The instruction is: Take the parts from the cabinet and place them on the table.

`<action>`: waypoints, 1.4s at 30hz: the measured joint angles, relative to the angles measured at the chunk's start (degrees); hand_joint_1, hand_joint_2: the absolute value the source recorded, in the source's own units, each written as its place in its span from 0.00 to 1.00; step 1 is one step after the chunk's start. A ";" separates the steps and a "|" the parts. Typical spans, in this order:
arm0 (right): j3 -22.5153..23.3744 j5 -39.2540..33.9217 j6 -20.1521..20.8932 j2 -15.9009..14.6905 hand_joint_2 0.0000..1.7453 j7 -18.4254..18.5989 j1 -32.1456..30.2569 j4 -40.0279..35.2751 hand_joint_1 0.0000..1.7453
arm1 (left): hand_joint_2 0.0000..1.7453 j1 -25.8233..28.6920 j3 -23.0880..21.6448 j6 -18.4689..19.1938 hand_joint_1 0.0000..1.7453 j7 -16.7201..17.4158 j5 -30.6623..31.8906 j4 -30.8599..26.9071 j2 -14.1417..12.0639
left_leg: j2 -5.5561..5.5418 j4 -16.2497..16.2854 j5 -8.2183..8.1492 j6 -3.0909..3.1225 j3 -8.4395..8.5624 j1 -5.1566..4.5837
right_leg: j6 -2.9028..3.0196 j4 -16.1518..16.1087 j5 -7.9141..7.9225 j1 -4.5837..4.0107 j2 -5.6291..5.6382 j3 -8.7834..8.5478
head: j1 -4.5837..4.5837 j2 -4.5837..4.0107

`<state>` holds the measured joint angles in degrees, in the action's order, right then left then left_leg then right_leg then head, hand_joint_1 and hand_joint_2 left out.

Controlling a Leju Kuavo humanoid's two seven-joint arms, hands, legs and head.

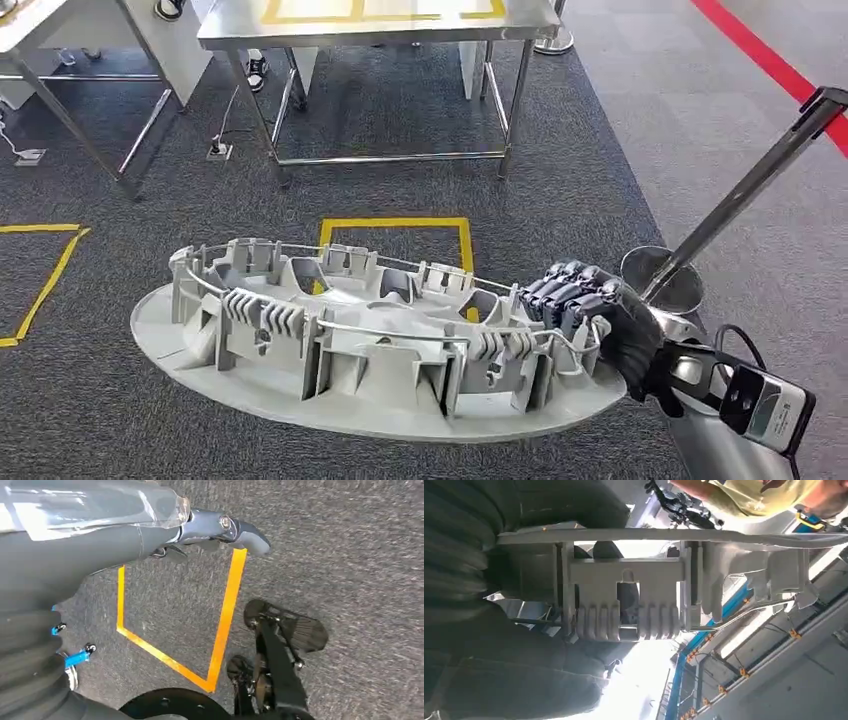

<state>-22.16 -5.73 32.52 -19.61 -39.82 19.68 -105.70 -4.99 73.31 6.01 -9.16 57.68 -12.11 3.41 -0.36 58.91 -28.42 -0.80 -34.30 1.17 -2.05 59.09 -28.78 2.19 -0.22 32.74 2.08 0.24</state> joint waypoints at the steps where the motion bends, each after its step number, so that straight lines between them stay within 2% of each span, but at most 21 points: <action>1: -0.02 0.00 0.00 0.02 1.00 0.00 -0.04 0.00 1.00 | 1.00 0.04 0.00 0.00 0.00 0.00 0.04 0.00 -0.02 | -0.03 0.03 -0.10 0.38 -0.01 -0.11 | -0.40 -0.45 0.08 0.11 0.00 -0.31 | 0.09 0.00; 3: -0.05 0.02 -0.02 0.09 1.00 0.02 0.11 0.00 1.00 | 1.00 0.02 0.00 -0.02 0.00 0.00 0.07 -0.04 -0.07 | -0.25 -0.37 0.12 1.53 0.41 0.22 | -1.27 -0.83 -0.09 0.30 -0.03 -0.55 | 0.00 0.00; 4: -0.04 0.04 -0.04 0.11 1.00 0.09 0.14 0.00 1.00 | 1.00 0.02 -0.02 0.00 0.00 0.00 0.09 -0.04 0.00 | -0.29 -0.42 -0.04 1.94 0.67 0.24 | -1.20 0.66 -0.75 0.31 -0.02 -0.11 | -0.24 0.00; 7: -0.20 0.07 -0.15 0.20 1.00 0.13 0.26 0.00 1.00 | 1.00 0.02 -0.02 -0.02 0.00 0.00 0.22 -0.04 -0.07 | -0.30 -0.39 -0.67 2.95 1.14 -0.31 | -0.95 14.92 -6.45 -0.17 0.01 7.48 | -0.50 0.00; 9: -0.55 0.31 -0.42 0.24 1.00 0.39 0.16 0.02 1.00 | 1.00 0.04 -0.02 -0.02 0.00 0.00 0.48 -0.04 -0.09 | -0.37 -0.37 -1.15 3.24 1.69 -0.74 | -0.57 18.81 -6.26 -0.46 0.01 10.52 | -0.46 0.00; 10: -0.72 0.44 -0.66 0.26 1.00 0.44 0.08 0.02 1.00 | 1.00 0.04 -0.04 -0.02 0.00 0.00 0.52 -0.04 -0.09 | -0.55 -0.36 -1.49 3.23 2.18 -0.88 | -0.14 16.36 -4.03 -0.67 0.01 9.76 | -0.48 0.00; 12: -0.85 0.76 -0.94 0.26 1.00 0.44 0.06 0.00 1.00 | 1.00 0.04 -0.15 -0.02 0.00 0.00 0.61 -0.04 -0.07 | -0.75 -0.36 -2.38 3.08 3.59 -1.10 | 0.87 5.70 2.10 -0.97 0.02 5.20 | -0.48 0.00; 13: -0.87 0.87 -1.01 0.28 1.00 0.44 0.06 0.02 1.00 | 1.00 0.09 -0.22 -0.02 0.00 0.00 0.63 -0.02 0.09 | -0.85 -0.40 -2.83 2.92 3.50 -1.11 | 1.42 1.75 3.29 -1.23 0.02 3.72 | -0.50 0.00; 17: -1.03 1.27 -1.31 0.48 1.00 0.24 0.08 0.02 1.00 | 1.00 0.03 -0.52 -0.17 0.00 0.00 0.87 0.02 0.07 | -0.76 -0.78 -3.44 1.67 3.86 -1.12 | 1.83 0.99 2.05 -1.78 0.26 3.02 | -0.33 0.00; 19: -1.09 1.42 -1.36 0.68 1.00 0.17 0.12 0.02 1.00 | 1.00 -0.09 -0.59 -0.17 0.00 0.00 0.92 0.02 0.11 | -0.45 0.20 -4.28 0.91 3.73 -1.10 | 2.22 0.05 1.95 -1.08 0.23 1.90 | -0.28 0.00; 20: -1.18 1.49 -1.42 0.79 1.00 0.13 0.27 0.02 1.00 | 1.00 -0.14 -0.61 -0.17 0.00 -0.04 0.94 0.02 0.11 | -0.29 3.02 -5.46 0.63 2.27 -1.04 | 2.59 -0.01 1.69 -0.98 0.11 1.50 | -0.04 0.00; 23: -1.40 1.62 -1.53 1.27 1.00 0.04 0.28 0.13 1.00 | 1.00 0.03 -0.63 -0.28 0.00 -0.04 0.94 0.02 -0.09 | -0.24 16.45 -9.38 -0.10 -6.35 -0.61 | 2.61 0.00 0.74 -0.83 0.09 0.62 | -0.09 0.00; 25: -1.51 1.73 -1.53 1.33 1.00 0.04 0.25 0.33 1.00 | 1.00 0.15 -0.66 -0.28 0.00 -0.04 0.94 0.02 -0.04 | -0.22 15.94 -6.38 -0.20 -7.97 -0.48 | 2.36 0.00 0.00 -0.61 0.11 -0.35 | -0.13 0.00; 28: -1.49 1.51 -1.53 1.38 1.00 0.04 0.54 0.50 1.00 | 1.00 0.14 -0.68 -0.37 0.00 -0.04 0.94 0.02 -0.07 | 0.14 1.22 2.75 -0.07 -2.28 -0.42 | 1.59 -0.05 -1.41 -0.21 0.11 -2.32 | -0.07 0.00; 29: -1.49 1.40 -1.53 1.36 1.00 0.04 0.75 0.52 1.00 | 1.00 0.05 -0.70 -0.37 0.00 -0.04 0.94 0.04 -0.09 | 0.11 0.34 1.32 0.07 -1.59 -0.88 | 1.03 -0.11 -1.83 -0.70 0.21 -2.48 | -0.02 0.00; 34: -1.29 0.94 -1.46 1.33 1.00 0.02 1.08 0.68 1.00 | 1.00 0.13 -0.76 -0.37 0.00 -0.07 0.96 0.02 -0.11 | -0.32 -0.41 0.96 2.36 0.02 -0.48 | -0.36 0.74 -1.76 -0.42 0.22 -2.82 | -0.09 0.00; 35: -1.29 0.92 -1.38 1.31 1.00 0.00 1.27 0.68 1.00 | 1.00 0.12 -0.76 -0.37 0.00 -0.09 0.96 0.02 -0.13 | -0.37 -0.42 0.71 2.73 0.34 -0.48 | -0.43 3.59 -2.49 -0.50 0.23 -1.48 | -0.37 0.00; 38: -1.29 0.74 -1.27 1.31 1.00 -0.02 1.36 0.81 1.00 | 1.00 0.13 -0.77 -0.37 0.00 -0.15 1.05 0.04 -0.20 | -0.38 -0.40 -0.15 3.43 0.93 -0.79 | -0.60 16.32 -7.42 -0.66 0.23 6.82 | -0.57 0.00; 39: -1.29 0.74 -1.25 1.29 1.00 -0.02 1.34 0.96 1.00 | 1.00 0.16 -0.79 -0.35 0.00 -0.15 1.12 0.04 -0.20 | -0.41 -0.40 -0.47 3.49 1.27 -0.92 | -0.53 18.03 -7.70 -0.73 0.23 8.54 | -0.57 0.00; 40: -1.29 0.76 -1.22 1.27 1.00 -0.02 1.35 1.07 1.00 | 1.00 0.17 -0.79 -0.35 0.00 -0.15 1.11 0.02 -0.22 | -0.52 -0.40 -0.85 3.48 1.75 -1.03 | -0.27 17.02 -6.50 -0.81 0.23 8.95 | -0.55 0.00; 42: -1.27 0.74 -1.22 1.25 1.00 -0.02 1.36 1.14 1.00 | 1.00 0.16 -0.81 -0.31 0.00 -0.22 1.20 0.04 -0.22 | -0.66 -0.40 -1.78 3.35 3.22 -1.20 | 0.70 8.17 -0.18 -1.09 0.23 6.15 | -0.55 0.00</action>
<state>-23.43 -4.98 31.30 -18.36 -39.85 21.04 -104.56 -4.82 72.50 5.70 -9.38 58.88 -12.06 3.19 -1.02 58.51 -30.21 2.55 -31.08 -0.03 -1.35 67.26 -28.96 1.09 0.01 38.89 1.53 0.24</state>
